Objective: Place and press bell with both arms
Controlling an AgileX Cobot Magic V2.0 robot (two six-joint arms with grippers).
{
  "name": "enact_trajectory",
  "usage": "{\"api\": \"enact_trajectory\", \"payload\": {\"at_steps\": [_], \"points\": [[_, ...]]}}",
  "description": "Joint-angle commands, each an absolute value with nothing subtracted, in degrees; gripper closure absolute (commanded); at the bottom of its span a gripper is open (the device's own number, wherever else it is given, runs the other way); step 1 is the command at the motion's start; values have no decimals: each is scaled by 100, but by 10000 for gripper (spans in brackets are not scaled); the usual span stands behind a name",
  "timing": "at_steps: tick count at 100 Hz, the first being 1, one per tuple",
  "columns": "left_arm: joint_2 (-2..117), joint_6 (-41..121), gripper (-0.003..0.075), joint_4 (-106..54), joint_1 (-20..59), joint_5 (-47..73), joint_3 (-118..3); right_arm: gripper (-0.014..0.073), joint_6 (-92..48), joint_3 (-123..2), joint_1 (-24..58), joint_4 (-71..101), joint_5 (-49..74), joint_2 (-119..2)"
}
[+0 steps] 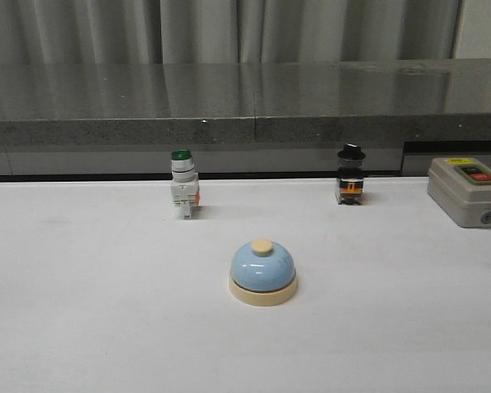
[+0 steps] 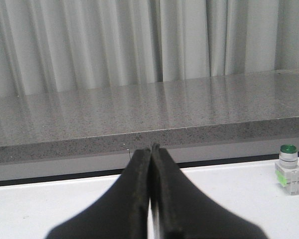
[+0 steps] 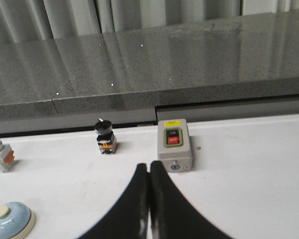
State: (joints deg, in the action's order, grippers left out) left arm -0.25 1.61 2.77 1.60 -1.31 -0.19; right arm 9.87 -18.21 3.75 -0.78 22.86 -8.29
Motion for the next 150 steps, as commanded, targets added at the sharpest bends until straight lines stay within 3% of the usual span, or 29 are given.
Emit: {"api": "enact_trajectory", "payload": {"at_steps": [1,35,76,116,150], "points": [[-209,107,741,253,167,-564,295,658,943,-2548,330,-56,2511,-1523],[-209,107,741,253,167,-564,295,658,943,-4302,330,-56,4375,-3878],[-209,107,741,253,167,-564,295,658,895,-4528,499,297,4039,-5151],[-209,107,741,253,167,-564,295,658,797,-4735,2166,623,3025,-6869],[-209,107,741,253,167,-554,295,658,797,-5819,2945,642,2684,-8605]]}}
